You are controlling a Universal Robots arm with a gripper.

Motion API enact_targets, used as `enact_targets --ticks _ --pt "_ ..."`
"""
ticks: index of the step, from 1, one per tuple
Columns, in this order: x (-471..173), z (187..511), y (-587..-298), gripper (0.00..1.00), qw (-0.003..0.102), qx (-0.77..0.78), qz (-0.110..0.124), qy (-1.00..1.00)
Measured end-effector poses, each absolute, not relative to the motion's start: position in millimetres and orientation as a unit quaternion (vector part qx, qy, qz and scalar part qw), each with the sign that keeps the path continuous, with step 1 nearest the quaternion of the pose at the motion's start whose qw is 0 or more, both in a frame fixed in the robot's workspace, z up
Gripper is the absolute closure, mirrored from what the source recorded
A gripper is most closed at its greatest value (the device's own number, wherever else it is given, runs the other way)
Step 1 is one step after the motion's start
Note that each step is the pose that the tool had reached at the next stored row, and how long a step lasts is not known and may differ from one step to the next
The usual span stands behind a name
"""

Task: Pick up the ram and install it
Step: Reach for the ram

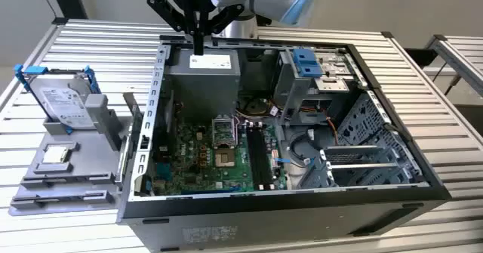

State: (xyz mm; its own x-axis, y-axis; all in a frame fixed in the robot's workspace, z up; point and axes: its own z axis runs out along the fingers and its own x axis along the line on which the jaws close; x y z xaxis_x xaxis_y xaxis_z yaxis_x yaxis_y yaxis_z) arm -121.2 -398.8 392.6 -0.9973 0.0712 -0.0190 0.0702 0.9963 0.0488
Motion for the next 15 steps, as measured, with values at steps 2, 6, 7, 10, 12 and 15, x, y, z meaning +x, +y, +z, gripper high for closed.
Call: enact_targets --ticks 2,6,7,10,12,15 --pt "-121.2 392.6 -398.8 1.0 0.01 0.035 0.024 0.999" --pt "-121.2 392.6 -398.8 1.0 0.01 0.035 0.024 0.999" --pt "-121.2 392.6 -398.8 1.0 0.01 0.035 0.024 0.999" --pt "-121.2 392.6 -398.8 1.0 0.01 0.035 0.024 0.999" --pt "-121.2 392.6 -398.8 1.0 0.01 0.035 0.024 0.999" --pt "-121.2 392.6 -398.8 1.0 0.01 0.035 0.024 0.999"
